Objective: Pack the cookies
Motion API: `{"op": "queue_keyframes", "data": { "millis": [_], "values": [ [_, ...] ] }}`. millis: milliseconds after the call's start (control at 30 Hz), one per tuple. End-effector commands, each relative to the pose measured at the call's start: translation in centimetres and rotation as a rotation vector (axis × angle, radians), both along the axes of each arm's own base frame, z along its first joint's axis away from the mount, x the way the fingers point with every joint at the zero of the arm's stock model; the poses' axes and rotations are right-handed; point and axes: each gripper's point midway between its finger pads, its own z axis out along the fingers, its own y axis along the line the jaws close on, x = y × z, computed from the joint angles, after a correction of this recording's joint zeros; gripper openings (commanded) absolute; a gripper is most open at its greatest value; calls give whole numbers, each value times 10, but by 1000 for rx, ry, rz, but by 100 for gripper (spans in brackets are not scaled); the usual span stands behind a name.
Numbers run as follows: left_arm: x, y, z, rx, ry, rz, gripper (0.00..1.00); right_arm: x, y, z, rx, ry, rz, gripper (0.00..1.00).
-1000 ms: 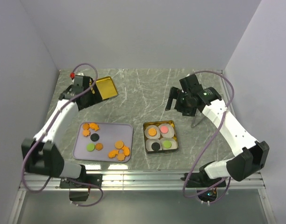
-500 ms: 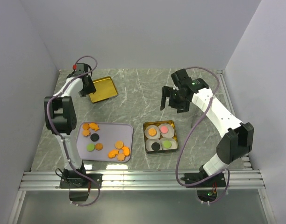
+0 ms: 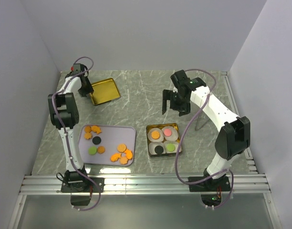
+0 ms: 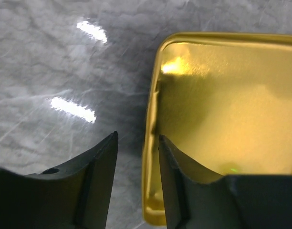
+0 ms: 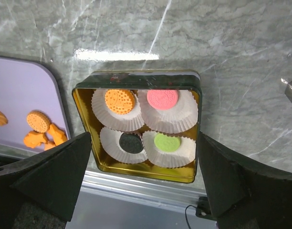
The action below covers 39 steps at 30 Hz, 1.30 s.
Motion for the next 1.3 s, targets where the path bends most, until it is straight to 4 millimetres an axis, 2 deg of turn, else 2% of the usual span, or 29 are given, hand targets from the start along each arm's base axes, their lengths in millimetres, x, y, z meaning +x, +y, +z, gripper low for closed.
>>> {"op": "queue_keyframes", "data": {
  "millis": [0, 300, 367, 400, 467, 533, 600, 633, 667, 700, 767, 800, 833, 867, 900, 967, 1000, 1033, 1067, 1100, 1133, 1167, 1200, 1267],
  "values": [
    [14, -12, 2, -55, -17, -38, 44, 14, -5, 21, 3, -51, 4, 97],
    [1, -15, -25, -98, 47, -17, 18, 24, -14, 23, 2, -51, -10, 97],
    [-2, -18, -27, -103, 46, -14, 6, 23, -13, 23, 14, -53, -6, 97],
    [-1, -17, -18, -103, 26, -11, 0, 24, -12, 23, 19, -56, -4, 97],
    [0, -18, -10, -100, -3, -7, 0, 24, -9, 25, 35, -55, -1, 97],
    [2, -16, 13, -94, -49, -8, 0, 27, -7, 32, 47, -71, -2, 97],
    [7, -17, 46, -93, -111, -14, 0, 27, -5, 40, 55, -82, -4, 96],
    [8, -19, 60, -86, -136, -25, 0, 31, -3, 51, 66, -107, -7, 96],
    [12, -21, 79, -77, -178, -37, 0, 32, -2, 58, 74, -118, -9, 96],
    [13, -28, 111, -60, -240, -54, 0, 30, -1, 63, 77, -119, -8, 96],
    [14, -34, 151, -20, -309, -86, 0, 34, 6, 87, 111, -161, -11, 96],
    [8, -35, 177, 6, -349, -88, 0, 31, 10, 95, 140, -158, -5, 96],
    [6, -44, 191, 27, -368, -120, 0, 31, 14, 109, 172, -178, -9, 96],
    [4, -45, 211, 47, -400, -123, 0, 29, 18, 118, 202, -180, -7, 96],
    [-5, -67, 234, 58, -435, -166, 0, 23, 26, 125, 248, -167, 10, 96],
    [-17, -77, 255, 128, -463, -186, 0, 18, 36, 144, 325, -173, 20, 97],
    [-28, -84, 277, 143, -504, -193, 0, 15, 40, 151, 356, -169, 27, 97],
    [-36, -101, 286, 170, -519, -218, 0, 9, 48, 162, 416, -158, 50, 97],
    [-50, -108, 300, 190, -545, -223, 0, 6, 51, 168, 442, -153, 60, 98],
    [-61, -135, 307, 194, -564, -272, 0, 1, 55, 173, 469, -140, 74, 98],
    [-70, -140, 314, 234, -580, -270, 0, -6, 62, 187, 525, -137, 96, 98],
    [-79, -148, 312, 251, -577, -284, 0, -10, 65, 195, 558, -132, 107, 98],
    [-96, -171, 327, 241, -614, -327, 0, -13, 69, 205, 592, -144, 119, 98],
    [-113, -177, 333, 282, -616, -322, 0, -24, 76, 233, 684, -152, 138, 99]
  ]
}}
